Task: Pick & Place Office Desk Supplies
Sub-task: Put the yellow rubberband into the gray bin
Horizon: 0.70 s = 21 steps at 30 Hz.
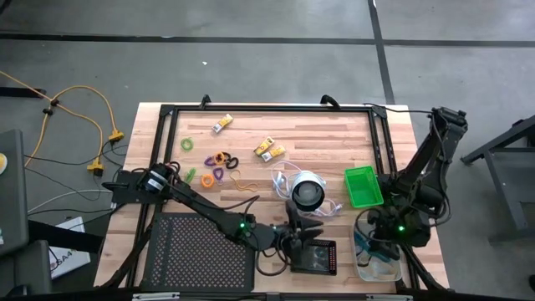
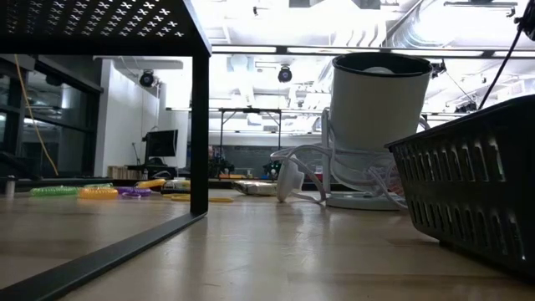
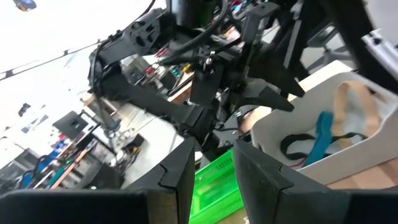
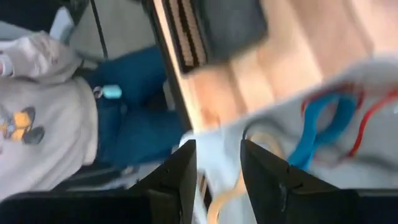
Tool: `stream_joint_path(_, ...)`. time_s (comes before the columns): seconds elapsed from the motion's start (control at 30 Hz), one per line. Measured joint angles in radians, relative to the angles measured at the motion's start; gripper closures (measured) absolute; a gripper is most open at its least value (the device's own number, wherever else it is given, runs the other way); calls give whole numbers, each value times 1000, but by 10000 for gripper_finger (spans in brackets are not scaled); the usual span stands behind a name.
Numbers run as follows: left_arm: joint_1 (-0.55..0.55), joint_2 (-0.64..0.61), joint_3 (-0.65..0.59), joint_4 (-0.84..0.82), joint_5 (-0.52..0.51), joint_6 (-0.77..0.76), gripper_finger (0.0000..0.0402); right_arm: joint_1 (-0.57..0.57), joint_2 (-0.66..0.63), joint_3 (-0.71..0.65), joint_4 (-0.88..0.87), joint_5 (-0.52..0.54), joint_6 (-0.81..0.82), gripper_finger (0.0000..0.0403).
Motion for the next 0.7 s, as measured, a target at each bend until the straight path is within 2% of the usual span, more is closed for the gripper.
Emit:
stream_joint_path(0.2, 0, -20, 0, -29, -57, -8, 297, -123, -8, 0, 19, 40, -225, 291)
stream_joint_path(0.43, 5, -67, 0, -171, -81, -78, 297, -261, -37, 0, 21, -19, -399, 291)
stream_joint_path(0.7, 56, -195, -1, -528, 87, -260, 297, -330, -43, 0, -6, -50, -501, 291)
